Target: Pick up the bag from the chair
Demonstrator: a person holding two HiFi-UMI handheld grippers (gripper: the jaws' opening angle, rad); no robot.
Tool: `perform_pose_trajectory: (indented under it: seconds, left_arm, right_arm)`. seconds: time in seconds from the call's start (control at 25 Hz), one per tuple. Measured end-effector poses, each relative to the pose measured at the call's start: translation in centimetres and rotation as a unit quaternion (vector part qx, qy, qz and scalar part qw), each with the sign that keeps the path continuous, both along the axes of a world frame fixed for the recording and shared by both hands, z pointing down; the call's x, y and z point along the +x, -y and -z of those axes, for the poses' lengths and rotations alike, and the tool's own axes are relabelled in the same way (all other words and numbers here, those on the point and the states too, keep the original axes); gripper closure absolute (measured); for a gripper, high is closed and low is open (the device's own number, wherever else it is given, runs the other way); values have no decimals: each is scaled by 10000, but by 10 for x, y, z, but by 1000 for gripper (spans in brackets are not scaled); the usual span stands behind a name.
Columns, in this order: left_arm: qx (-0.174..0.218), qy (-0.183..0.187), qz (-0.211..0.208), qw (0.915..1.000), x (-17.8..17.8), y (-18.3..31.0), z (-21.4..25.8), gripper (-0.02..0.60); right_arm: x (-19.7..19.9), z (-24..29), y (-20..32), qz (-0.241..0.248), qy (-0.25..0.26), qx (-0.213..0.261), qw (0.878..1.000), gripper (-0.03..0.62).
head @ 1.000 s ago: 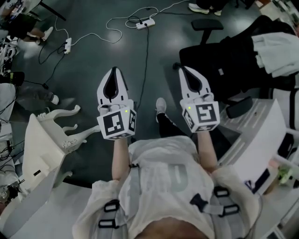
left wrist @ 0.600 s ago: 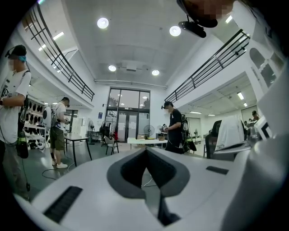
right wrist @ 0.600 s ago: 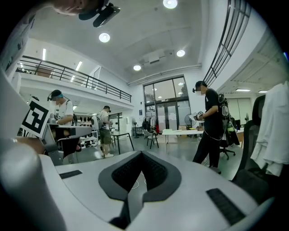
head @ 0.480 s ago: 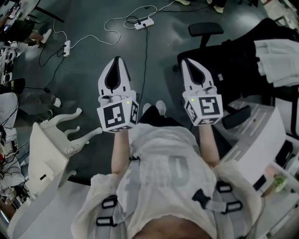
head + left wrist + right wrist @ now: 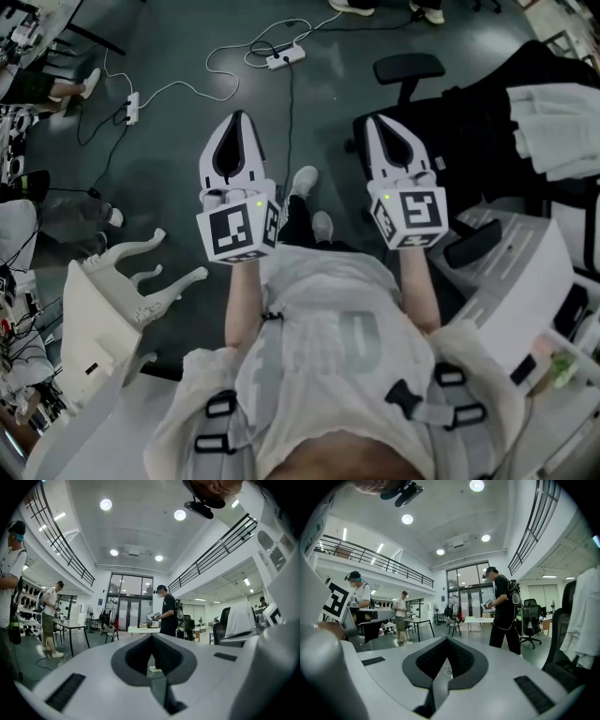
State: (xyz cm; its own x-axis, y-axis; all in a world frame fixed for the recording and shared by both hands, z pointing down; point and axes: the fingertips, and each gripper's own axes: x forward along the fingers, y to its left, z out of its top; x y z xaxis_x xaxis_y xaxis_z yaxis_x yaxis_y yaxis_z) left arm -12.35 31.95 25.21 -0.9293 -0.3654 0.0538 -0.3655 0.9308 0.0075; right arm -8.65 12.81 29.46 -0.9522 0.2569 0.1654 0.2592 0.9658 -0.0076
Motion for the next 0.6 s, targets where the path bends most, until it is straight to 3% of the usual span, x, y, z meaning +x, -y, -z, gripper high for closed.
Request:
perform_pose_trajectory:
  seconds: [0.36, 0.6]
  left_arm:
    - [88, -19, -528, 9986, -43, 22, -6, 575]
    - [204, 9, -1496, 9885, -91, 78, -2, 575]
  right_arm:
    - [-23, 1, 12, -461, 27, 105, 9989, 589]
    - [-34, 11, 47, -1381, 84, 253, 9901, 589]
